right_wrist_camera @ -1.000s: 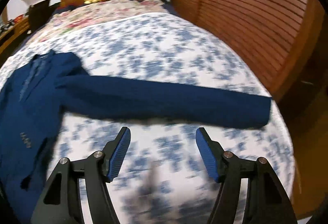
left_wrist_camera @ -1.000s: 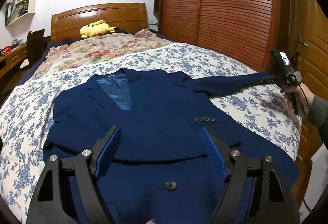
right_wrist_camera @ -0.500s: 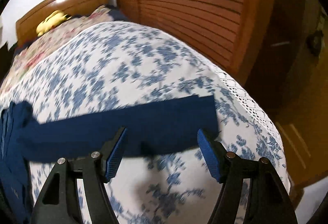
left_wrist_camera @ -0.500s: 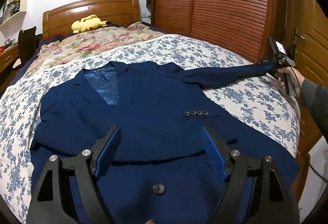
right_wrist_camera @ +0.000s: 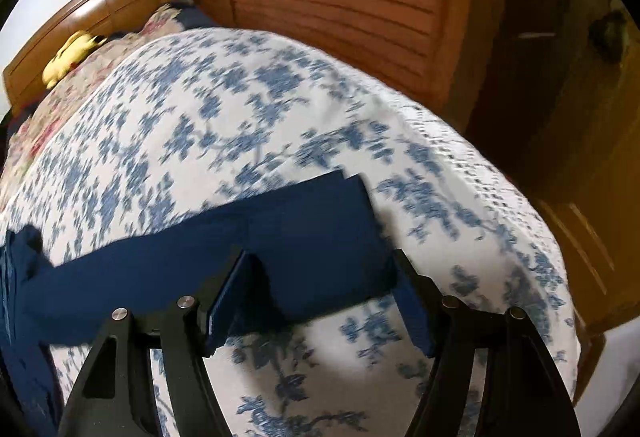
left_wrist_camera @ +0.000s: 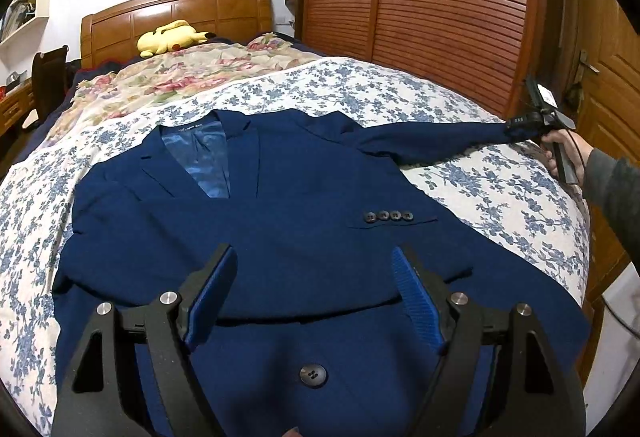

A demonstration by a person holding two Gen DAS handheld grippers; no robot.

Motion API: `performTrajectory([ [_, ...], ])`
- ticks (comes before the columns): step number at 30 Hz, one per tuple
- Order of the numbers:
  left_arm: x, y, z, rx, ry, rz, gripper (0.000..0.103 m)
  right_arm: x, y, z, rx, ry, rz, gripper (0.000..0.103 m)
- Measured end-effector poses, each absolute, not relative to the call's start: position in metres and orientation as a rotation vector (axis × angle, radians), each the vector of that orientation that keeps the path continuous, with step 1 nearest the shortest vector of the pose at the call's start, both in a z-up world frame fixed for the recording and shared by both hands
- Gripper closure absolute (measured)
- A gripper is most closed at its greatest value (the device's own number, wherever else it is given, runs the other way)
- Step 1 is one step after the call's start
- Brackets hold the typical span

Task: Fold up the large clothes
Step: 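Move the right gripper to the outstretched sleeve cuff and grasp it, then lift the grasped sleeve with the right gripper and carry it over the blazer front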

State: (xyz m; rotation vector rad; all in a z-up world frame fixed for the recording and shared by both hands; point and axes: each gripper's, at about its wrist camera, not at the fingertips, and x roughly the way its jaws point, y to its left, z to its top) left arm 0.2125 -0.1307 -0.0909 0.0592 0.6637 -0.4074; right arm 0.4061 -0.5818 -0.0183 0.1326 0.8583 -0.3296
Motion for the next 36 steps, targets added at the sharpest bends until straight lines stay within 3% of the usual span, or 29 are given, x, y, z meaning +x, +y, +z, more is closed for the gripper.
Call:
performTrajectory([
  [1, 0.212, -0.131, -0.091, 0.06, 0.664, -0.407, 0.023, 0.407, -0.577, -0.019, 0.096, 0.867, -0.336, 0.055],
  [3, 0.212, -0.131, -0.09, 0.064, 0.666, -0.407, 0.023, 0.407, -0.563, -0.015, 0.027, 0.87, -0.333, 0.08],
  [4, 0.21, -0.132, -0.09, 0.065, 0.663, -0.409, 0.023, 0.404, -0.554, -0.007, 0.007, 0.837, -0.296, 0.082],
  [20, 0.184, -0.108, -0.073, 0.05, 0.612, -0.395, 0.023, 0.335, -0.388, 0.089, -0.191, 0.627, 0.052, 0.087],
  [36, 0.167, -0.056, -0.06, 0.035, 0.587, -0.338, 0.023, 0.285, -0.261, 0.12, -0.327, 0.549, 0.269, 0.087],
])
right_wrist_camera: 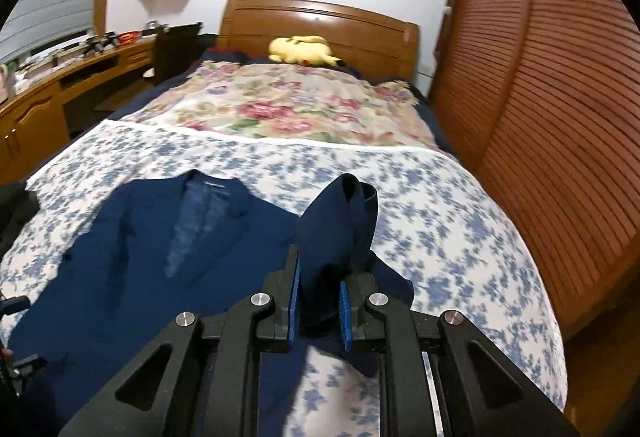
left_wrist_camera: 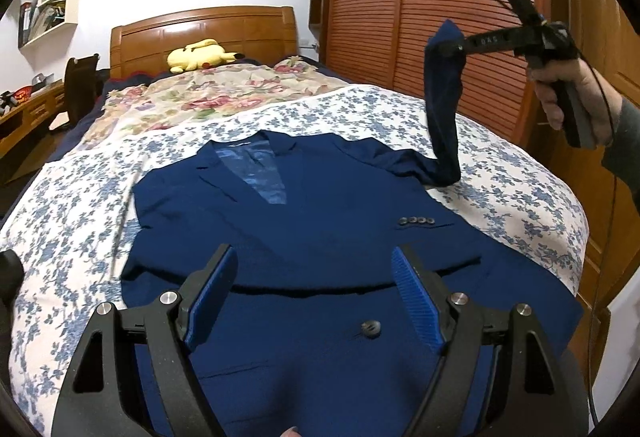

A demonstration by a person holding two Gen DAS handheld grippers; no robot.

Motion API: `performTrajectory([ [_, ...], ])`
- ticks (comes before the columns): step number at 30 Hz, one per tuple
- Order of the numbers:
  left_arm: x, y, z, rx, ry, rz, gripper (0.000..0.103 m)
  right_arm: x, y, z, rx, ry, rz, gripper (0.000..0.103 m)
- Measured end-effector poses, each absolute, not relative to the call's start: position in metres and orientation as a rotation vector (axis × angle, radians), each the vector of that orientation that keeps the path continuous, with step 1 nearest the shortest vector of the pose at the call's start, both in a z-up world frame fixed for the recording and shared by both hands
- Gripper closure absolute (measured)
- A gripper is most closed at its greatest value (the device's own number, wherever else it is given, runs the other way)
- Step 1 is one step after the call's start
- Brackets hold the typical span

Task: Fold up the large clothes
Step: 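Lift the grasped sleeve with the right gripper and carry it over the blazer front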

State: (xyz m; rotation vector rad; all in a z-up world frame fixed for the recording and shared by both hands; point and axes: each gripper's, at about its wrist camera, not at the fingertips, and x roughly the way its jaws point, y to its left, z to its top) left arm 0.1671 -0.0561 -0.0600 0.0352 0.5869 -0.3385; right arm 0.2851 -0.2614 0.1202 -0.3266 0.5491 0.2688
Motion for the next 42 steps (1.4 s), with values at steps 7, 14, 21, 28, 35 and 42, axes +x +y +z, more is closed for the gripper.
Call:
performTrajectory([
  [7, 0.16, -0.033, -0.057, 0.034, 0.582, -0.307, 0.023, 0.26, -0.23, 0.136, -0.401, 0.489, 0.382, 0.087],
  [14, 0.155, -0.01, -0.059, 0.024, 0.585, -0.267, 0.023, 0.239, -0.222, 0.149, -0.413, 0.416, 0.491, 0.087],
  [21, 0.148, 0.009, -0.059, 0.018, 0.584, -0.238, 0.023, 0.216, -0.212, 0.156, -0.441, 0.343, 0.57, 0.087],
  [28, 0.142, 0.026, -0.057, 0.003, 0.576, -0.217, 0.023, 0.226, -0.223, 0.122, -0.432, 0.432, 0.636, 0.087],
  [35, 0.141, 0.036, -0.055, -0.008, 0.571, -0.204, 0.023, 0.241, -0.241, 0.085, -0.436, 0.533, 0.65, 0.087],
  [42, 0.142, 0.036, -0.056, -0.007, 0.571, -0.197, 0.023, 0.248, -0.251, 0.083, -0.39, 0.554, 0.683, 0.084],
])
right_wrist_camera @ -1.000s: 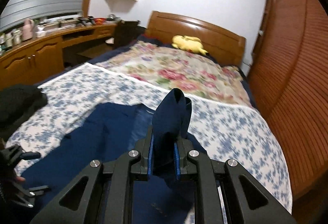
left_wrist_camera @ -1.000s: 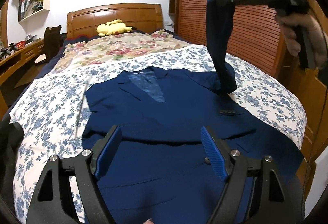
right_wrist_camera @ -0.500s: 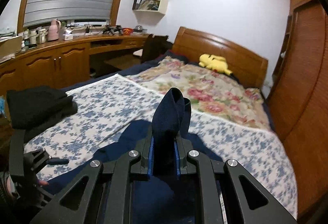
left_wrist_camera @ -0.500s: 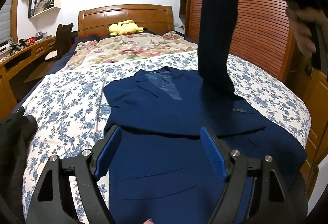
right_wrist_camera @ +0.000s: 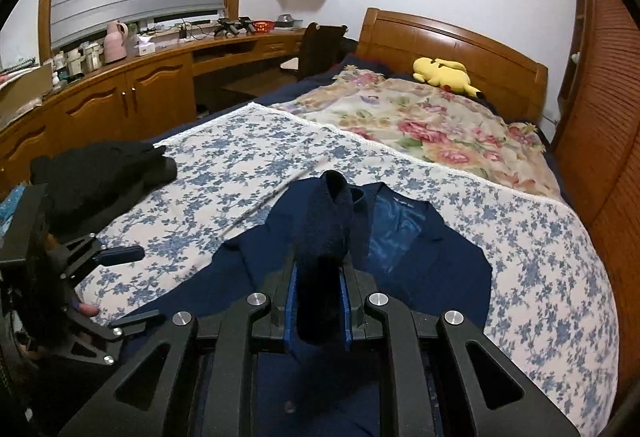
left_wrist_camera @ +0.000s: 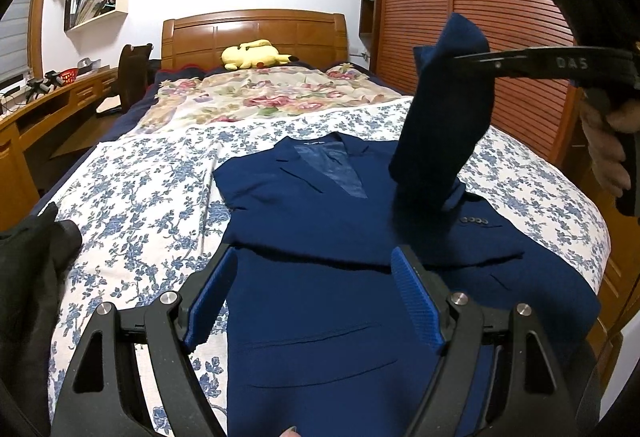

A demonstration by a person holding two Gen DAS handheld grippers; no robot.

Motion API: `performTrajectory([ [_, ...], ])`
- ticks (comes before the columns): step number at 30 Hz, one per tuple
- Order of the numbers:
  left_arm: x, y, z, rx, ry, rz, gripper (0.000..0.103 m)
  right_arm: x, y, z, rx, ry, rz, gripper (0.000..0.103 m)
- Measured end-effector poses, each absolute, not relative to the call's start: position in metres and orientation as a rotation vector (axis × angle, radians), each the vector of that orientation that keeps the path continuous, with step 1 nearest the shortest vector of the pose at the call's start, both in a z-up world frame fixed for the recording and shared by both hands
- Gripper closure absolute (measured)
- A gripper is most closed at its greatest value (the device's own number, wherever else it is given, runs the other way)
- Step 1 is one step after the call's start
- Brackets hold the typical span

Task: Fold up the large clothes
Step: 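Lift the grasped sleeve with the right gripper and carry it over the blazer front, then lower the sleeve onto the blazer front and open the right gripper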

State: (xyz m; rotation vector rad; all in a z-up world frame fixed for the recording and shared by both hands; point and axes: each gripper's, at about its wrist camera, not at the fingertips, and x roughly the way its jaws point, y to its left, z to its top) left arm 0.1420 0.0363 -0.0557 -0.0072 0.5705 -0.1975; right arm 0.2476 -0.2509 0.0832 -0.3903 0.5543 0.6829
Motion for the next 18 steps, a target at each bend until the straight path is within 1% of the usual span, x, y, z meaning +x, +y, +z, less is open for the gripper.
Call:
performTrajectory([
  [3, 0.142, 0.038, -0.056, -0.004, 0.568, -0.191, 0.023, 0.228, -0.237, 0.083, -0.374, 0.536, 0.691, 0.08],
  [5, 0.142, 0.041, -0.055, -0.006, 0.565, -0.185, 0.023, 0.216, -0.23, 0.079, -0.361, 0.531, 0.719, 0.074],
  [6, 0.141, 0.042, -0.055, -0.008, 0.564, -0.183, 0.023, 0.214, -0.231, 0.077, -0.36, 0.527, 0.723, 0.066],
  [7, 0.141, 0.043, -0.055, -0.011, 0.563, -0.18, 0.023, 0.214, -0.232, 0.076, -0.358, 0.524, 0.719, 0.061],
  [12, 0.142, 0.047, -0.057, -0.02, 0.569, -0.171, 0.023, 0.222, -0.245, 0.062, -0.342, 0.543, 0.699, 0.059],
  [18, 0.145, 0.037, -0.063, 0.001, 0.588, -0.185, 0.023, 0.243, -0.265, 0.019, -0.315, 0.616, 0.627, 0.059],
])
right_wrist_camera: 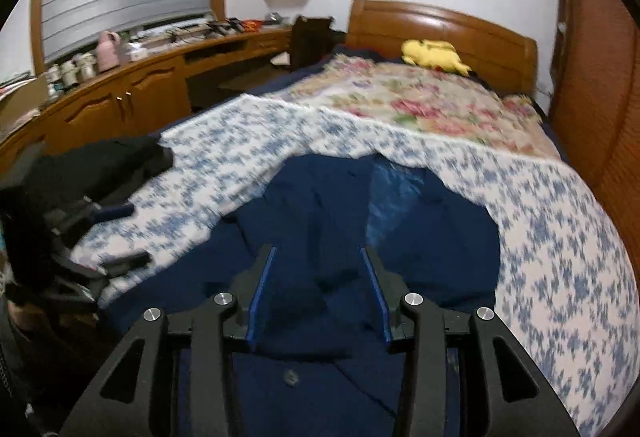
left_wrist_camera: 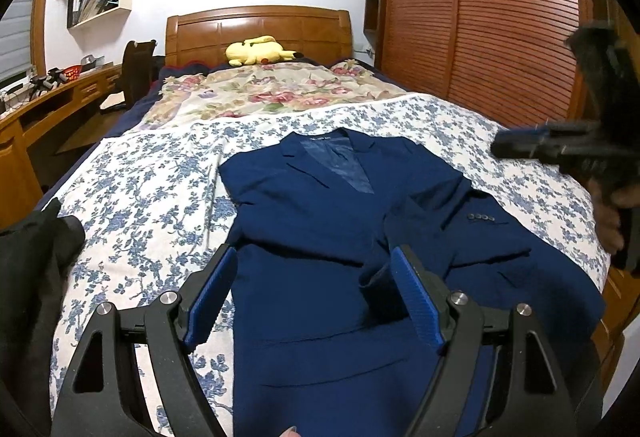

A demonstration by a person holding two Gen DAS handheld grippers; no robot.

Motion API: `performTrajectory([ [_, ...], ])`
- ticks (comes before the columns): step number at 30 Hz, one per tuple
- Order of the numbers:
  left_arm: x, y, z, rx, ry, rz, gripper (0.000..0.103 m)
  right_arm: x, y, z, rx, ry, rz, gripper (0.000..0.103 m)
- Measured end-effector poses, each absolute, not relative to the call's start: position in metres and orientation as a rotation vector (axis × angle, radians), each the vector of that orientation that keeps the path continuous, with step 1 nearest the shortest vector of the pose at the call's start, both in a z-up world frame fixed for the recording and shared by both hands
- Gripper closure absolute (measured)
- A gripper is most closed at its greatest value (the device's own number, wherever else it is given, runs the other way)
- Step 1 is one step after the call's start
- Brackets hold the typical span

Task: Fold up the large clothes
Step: 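Lower the sleeve onto the blazer front and open the right gripper, then pinch and smooth the laid sleeve on the blazer front with the right gripper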

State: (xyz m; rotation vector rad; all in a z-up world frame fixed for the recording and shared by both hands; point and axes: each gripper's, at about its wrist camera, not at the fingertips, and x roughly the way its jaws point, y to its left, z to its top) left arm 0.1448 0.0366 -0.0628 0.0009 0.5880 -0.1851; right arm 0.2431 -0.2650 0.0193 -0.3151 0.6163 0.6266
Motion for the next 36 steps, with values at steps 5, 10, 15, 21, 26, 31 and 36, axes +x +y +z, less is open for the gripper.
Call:
performTrajectory([
  [5, 0.148, 0.028, -0.067, 0.018, 0.604, -0.196, 0.023, 0.268, -0.27, -0.025, -0.266, 0.709, 0.591, 0.059],
  [10, 0.151, 0.022, -0.071, 0.024, 0.618, -0.201, 0.023, 0.297, -0.252, -0.068, -0.247, 0.806, 0.574, 0.059],
  [15, 0.151, 0.016, -0.073, 0.033, 0.624, -0.21, 0.023, 0.324, -0.23, -0.099, -0.203, 0.889, 0.571, 0.062],
  [21, 0.149, 0.018, -0.071, 0.028, 0.618, -0.208, 0.023, 0.33, -0.208, -0.107, -0.209, 0.908, 0.616, 0.098],
  [26, 0.147, 0.021, -0.069, 0.02, 0.612, -0.204, 0.023, 0.318, -0.21, -0.097, -0.177, 0.87, 0.67, 0.1],
  [31, 0.147, 0.021, -0.069, 0.021, 0.611, -0.207, 0.023, 0.294, -0.213, -0.098, -0.171, 0.862, 0.711, 0.1],
  [36, 0.147, 0.021, -0.069, 0.021, 0.611, -0.205, 0.023, 0.289, -0.213, -0.112, -0.192, 0.898, 0.681, 0.1],
])
